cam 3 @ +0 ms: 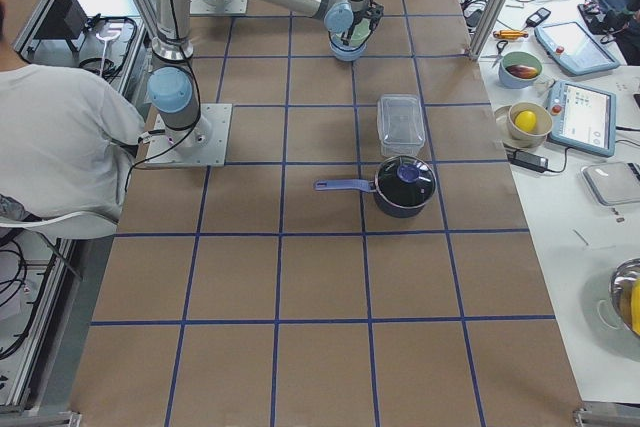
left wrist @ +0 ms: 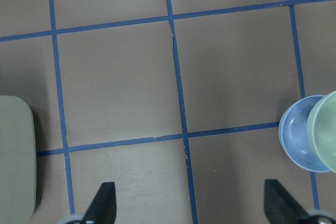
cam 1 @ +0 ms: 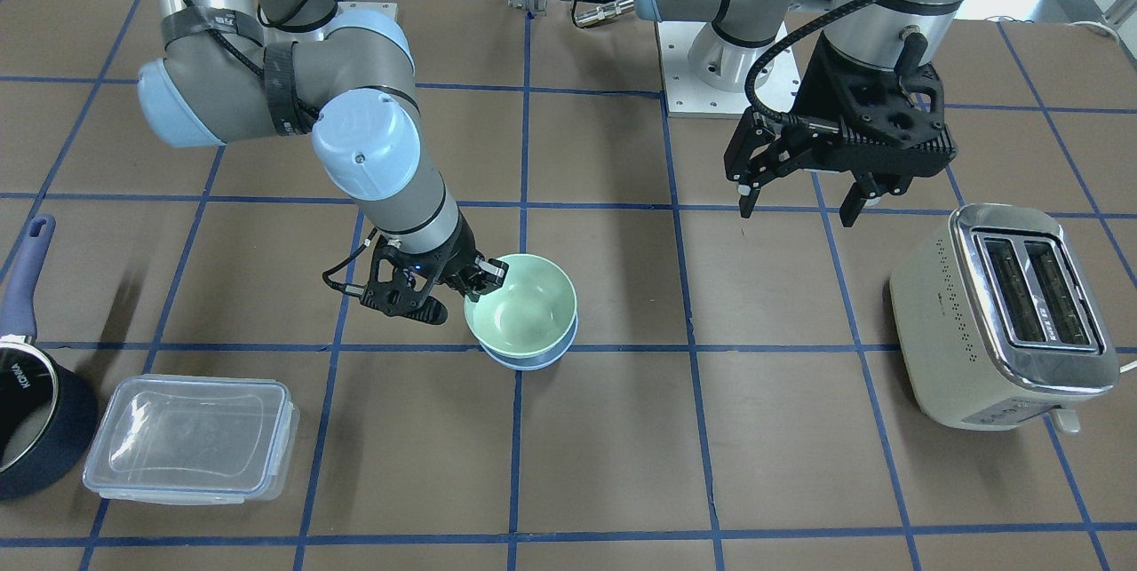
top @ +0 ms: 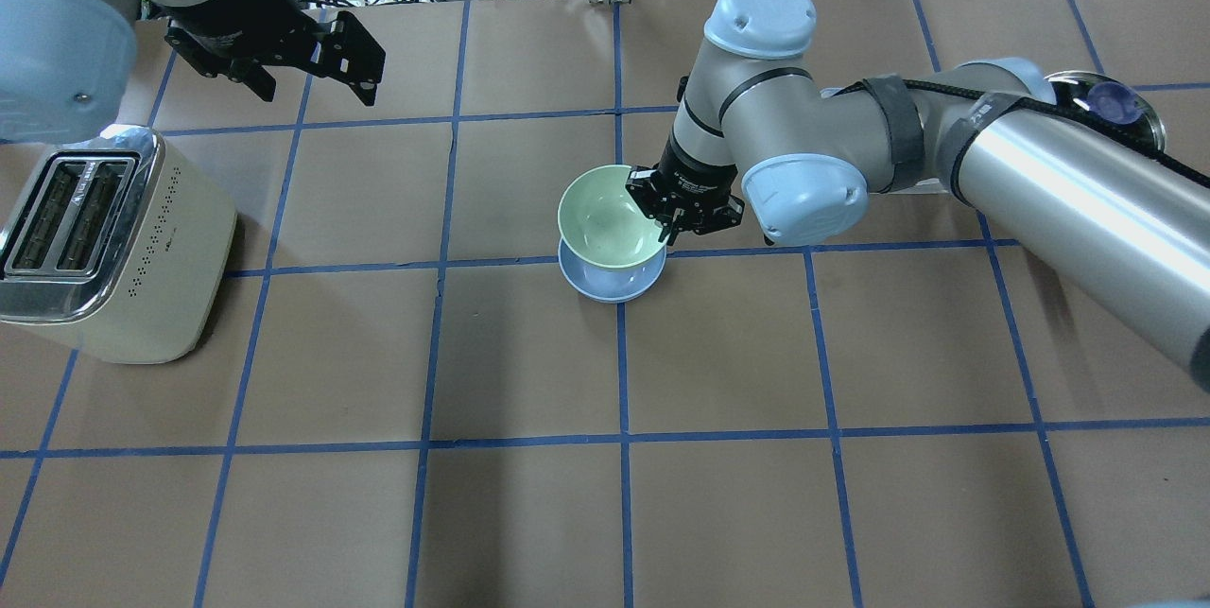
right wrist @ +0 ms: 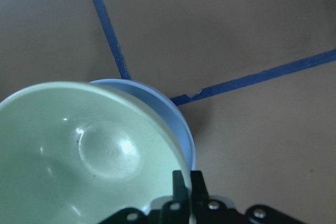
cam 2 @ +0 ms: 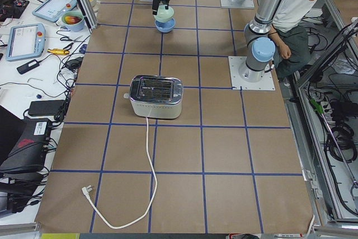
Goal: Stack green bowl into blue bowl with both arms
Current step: 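Lower the green bowl into the blue bowl and open the right gripper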
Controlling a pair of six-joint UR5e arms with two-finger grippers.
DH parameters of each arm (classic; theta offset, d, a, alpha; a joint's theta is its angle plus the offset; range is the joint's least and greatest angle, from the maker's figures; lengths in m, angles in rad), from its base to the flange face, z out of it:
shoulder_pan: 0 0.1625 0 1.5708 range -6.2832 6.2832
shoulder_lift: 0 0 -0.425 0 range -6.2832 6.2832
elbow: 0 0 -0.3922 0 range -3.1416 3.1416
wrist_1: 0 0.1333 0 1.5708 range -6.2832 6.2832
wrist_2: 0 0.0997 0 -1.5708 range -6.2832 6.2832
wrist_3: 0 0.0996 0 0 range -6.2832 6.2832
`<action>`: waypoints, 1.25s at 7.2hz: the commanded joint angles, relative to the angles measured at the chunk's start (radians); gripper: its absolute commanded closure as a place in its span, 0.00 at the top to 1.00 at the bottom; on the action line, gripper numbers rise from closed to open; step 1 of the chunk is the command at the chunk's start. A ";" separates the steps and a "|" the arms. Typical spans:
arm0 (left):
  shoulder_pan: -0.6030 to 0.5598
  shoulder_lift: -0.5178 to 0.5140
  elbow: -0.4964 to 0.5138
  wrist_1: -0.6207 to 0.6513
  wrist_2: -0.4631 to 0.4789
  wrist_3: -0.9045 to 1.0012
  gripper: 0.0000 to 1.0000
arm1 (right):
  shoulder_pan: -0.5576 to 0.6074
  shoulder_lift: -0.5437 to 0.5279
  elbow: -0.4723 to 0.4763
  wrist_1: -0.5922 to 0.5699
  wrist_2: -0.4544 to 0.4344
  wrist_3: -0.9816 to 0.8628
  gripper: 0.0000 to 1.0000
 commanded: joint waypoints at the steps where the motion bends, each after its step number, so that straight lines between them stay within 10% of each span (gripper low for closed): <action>1: -0.001 0.008 -0.008 0.015 0.010 0.003 1.00 | 0.006 0.022 -0.001 -0.013 -0.008 -0.026 0.00; 2: -0.001 0.005 -0.014 0.015 0.001 0.001 1.00 | 0.006 0.023 0.002 -0.016 -0.002 -0.019 0.25; 3: -0.002 0.008 -0.034 0.017 0.000 0.000 1.00 | 0.006 0.035 -0.006 -0.016 -0.004 -0.022 0.97; 5: -0.002 0.015 -0.048 0.022 0.000 0.001 1.00 | -0.023 0.007 -0.039 0.022 -0.016 -0.034 1.00; 9: -0.002 0.018 -0.053 0.020 0.000 -0.002 1.00 | -0.193 -0.159 -0.342 0.582 -0.132 -0.377 1.00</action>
